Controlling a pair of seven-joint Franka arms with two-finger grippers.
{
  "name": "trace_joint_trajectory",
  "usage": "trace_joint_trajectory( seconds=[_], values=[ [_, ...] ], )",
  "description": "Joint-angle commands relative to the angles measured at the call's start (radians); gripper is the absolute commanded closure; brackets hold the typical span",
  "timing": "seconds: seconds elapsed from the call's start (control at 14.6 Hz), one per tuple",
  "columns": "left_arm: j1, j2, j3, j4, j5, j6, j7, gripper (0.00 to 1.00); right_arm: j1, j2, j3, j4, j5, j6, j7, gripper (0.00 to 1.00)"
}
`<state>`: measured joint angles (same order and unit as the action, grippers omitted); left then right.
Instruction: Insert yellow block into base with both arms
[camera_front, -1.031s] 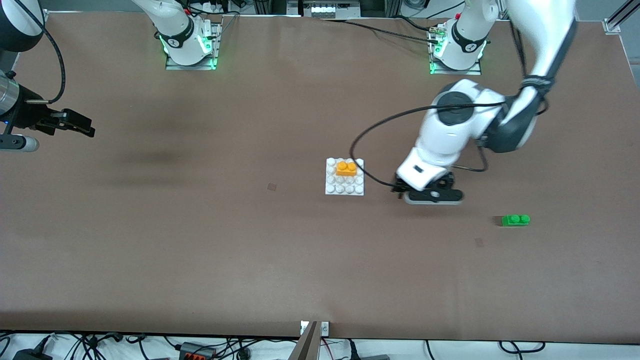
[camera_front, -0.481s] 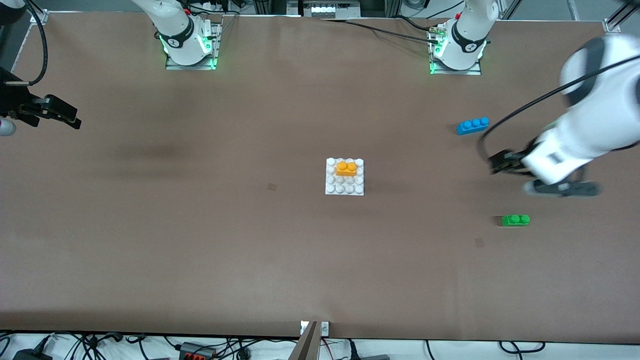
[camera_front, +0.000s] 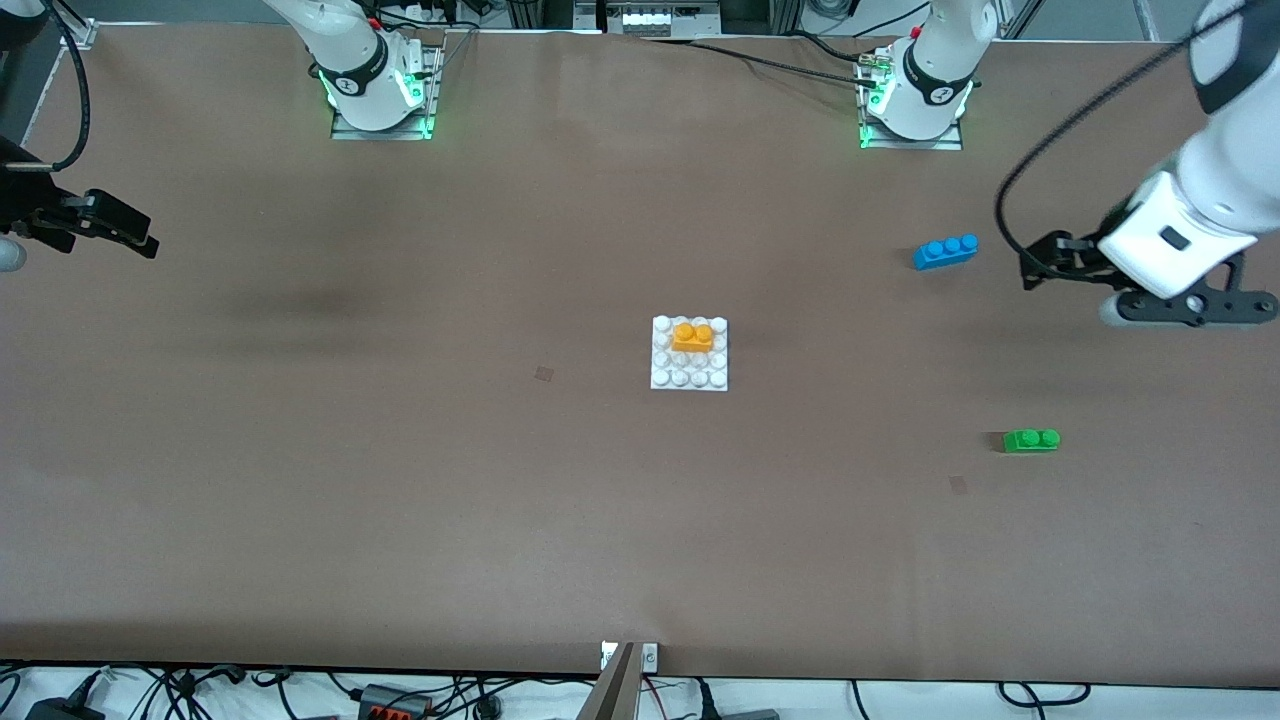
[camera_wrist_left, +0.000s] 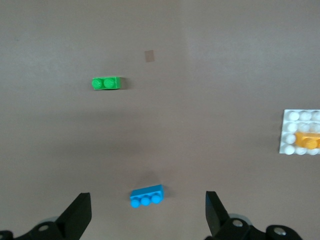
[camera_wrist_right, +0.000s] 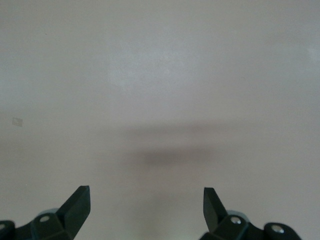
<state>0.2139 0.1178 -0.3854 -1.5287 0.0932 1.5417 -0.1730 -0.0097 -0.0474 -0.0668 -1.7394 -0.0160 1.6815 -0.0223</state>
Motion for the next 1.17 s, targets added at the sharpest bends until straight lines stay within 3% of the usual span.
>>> trace_joint_trajectory(
  seconds=[0.0, 0.21, 1.1],
  values=[
    [-0.024, -0.036, 0.010, -0.030, -0.016, -0.005, -0.031, 0.00, -0.003, -0.006, 0.004, 0.004, -0.012, -0.009, 0.002, 0.00],
    [-0.070, -0.055, 0.045, -0.056, -0.046, 0.006, -0.022, 0.00, -0.003, -0.005, 0.004, 0.004, -0.012, -0.009, 0.002, 0.00],
    [-0.065, -0.046, 0.053, -0.050, -0.073, -0.005, 0.006, 0.00, -0.003, -0.006, 0.004, 0.004, -0.012, -0.016, 0.002, 0.00]
  ],
)
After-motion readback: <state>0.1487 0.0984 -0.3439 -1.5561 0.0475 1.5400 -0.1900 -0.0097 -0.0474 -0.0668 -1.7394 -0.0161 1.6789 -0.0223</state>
